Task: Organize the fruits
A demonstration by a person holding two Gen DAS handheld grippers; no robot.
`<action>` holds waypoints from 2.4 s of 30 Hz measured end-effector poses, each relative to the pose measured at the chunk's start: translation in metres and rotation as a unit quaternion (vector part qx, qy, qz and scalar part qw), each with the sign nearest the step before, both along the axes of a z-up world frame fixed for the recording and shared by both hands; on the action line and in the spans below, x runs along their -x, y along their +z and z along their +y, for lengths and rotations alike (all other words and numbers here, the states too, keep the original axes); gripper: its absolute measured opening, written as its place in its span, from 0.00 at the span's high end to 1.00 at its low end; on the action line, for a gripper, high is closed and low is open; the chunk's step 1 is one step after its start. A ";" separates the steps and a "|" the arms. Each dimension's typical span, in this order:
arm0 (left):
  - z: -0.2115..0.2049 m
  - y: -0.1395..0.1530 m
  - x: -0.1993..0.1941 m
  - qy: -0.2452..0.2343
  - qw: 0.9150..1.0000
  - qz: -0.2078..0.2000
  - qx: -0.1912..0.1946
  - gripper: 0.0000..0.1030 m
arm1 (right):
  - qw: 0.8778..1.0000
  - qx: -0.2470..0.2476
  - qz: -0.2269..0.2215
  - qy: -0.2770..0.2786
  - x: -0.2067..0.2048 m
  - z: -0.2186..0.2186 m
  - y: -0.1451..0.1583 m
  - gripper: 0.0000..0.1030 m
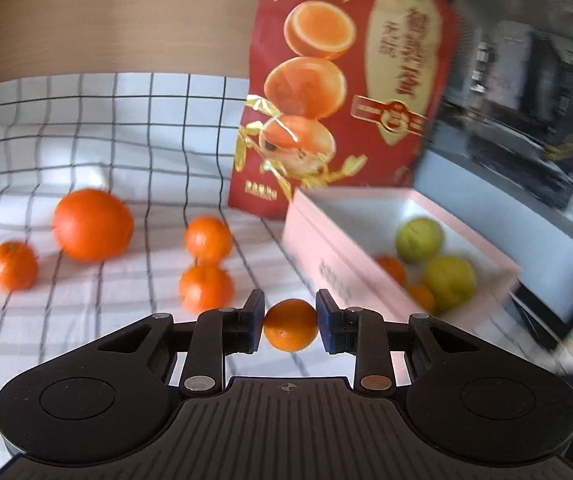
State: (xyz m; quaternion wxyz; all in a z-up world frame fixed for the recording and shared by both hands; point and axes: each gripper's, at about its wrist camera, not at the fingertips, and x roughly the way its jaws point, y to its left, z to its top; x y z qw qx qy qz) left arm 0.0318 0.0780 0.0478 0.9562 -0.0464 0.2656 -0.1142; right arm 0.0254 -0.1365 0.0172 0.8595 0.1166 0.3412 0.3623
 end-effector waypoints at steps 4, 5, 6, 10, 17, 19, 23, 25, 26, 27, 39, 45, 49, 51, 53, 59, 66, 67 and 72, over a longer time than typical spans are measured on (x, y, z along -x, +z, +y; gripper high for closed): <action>0.011 -0.008 0.051 0.026 0.999 -0.002 -0.025 0.68 | 1.000 0.010 -0.006 -0.001 0.002 0.003 0.001 0.19; 0.014 -0.010 0.061 0.034 0.999 -0.001 -0.020 0.68 | 1.000 0.014 -0.009 -0.001 0.003 0.004 0.002 0.19; 0.016 -0.012 0.068 0.039 0.999 0.000 -0.015 0.68 | 1.000 0.018 -0.011 -0.001 0.004 0.005 0.002 0.19; 0.019 -0.017 0.084 0.049 0.999 0.003 -0.010 0.68 | 0.999 0.043 -0.022 0.006 0.006 0.014 0.003 0.15; 0.016 -0.035 0.083 0.049 0.998 0.030 -0.005 0.68 | 0.993 0.107 -0.045 0.028 0.012 0.035 0.005 0.06; 0.018 -0.040 0.083 0.055 0.998 0.035 0.004 0.68 | 0.991 0.123 -0.051 0.031 0.014 0.039 0.006 0.04; 0.020 -0.041 0.087 0.058 0.998 0.034 0.010 0.68 | 0.985 0.156 -0.058 0.042 0.019 0.046 0.005 0.00; 0.018 -0.041 0.088 0.058 0.998 0.033 0.004 0.68 | 0.980 0.181 -0.066 0.039 0.025 0.051 0.006 0.00; 0.018 -0.041 0.088 0.058 0.998 0.033 0.004 0.68 | 0.981 0.179 -0.062 0.035 0.026 0.050 0.006 0.00; 0.018 -0.041 0.088 0.060 0.998 0.032 0.005 0.68 | 0.981 0.182 -0.061 0.037 0.026 0.050 0.006 0.00; 0.020 -0.048 0.087 0.053 0.997 0.040 0.028 0.67 | 0.980 0.182 -0.067 0.050 0.031 0.033 0.005 0.01; 0.019 -0.048 0.085 0.049 0.998 0.040 0.027 0.67 | 0.983 0.177 -0.054 0.006 0.027 -0.001 0.001 0.01; 0.020 -0.049 0.083 0.043 0.998 0.040 0.033 0.67 | 0.985 0.164 -0.050 -0.001 0.024 -0.006 0.000 0.00; 0.021 -0.050 0.083 0.041 0.998 0.040 0.034 0.67 | 0.983 0.177 -0.055 -0.001 0.026 -0.003 0.000 0.00; 0.021 -0.050 0.083 0.041 0.998 0.040 0.034 0.67 | 0.982 0.181 -0.058 0.002 0.027 -0.002 0.000 0.00; 0.011 -0.049 0.085 0.041 0.999 0.036 -0.003 0.67 | 0.982 0.179 -0.057 0.003 0.028 -0.002 0.000 0.00; 0.012 -0.048 0.088 0.062 0.998 0.029 -0.009 0.68 | 0.982 0.180 -0.058 0.004 0.027 -0.003 0.000 0.00; 0.013 -0.048 0.089 0.064 0.998 0.026 -0.007 0.68 | 0.982 0.180 -0.058 0.003 0.028 -0.003 0.000 0.00; 0.013 -0.045 0.096 0.068 0.998 0.012 -0.007 0.68 | 0.983 0.174 -0.054 -0.008 0.026 -0.007 0.000 0.01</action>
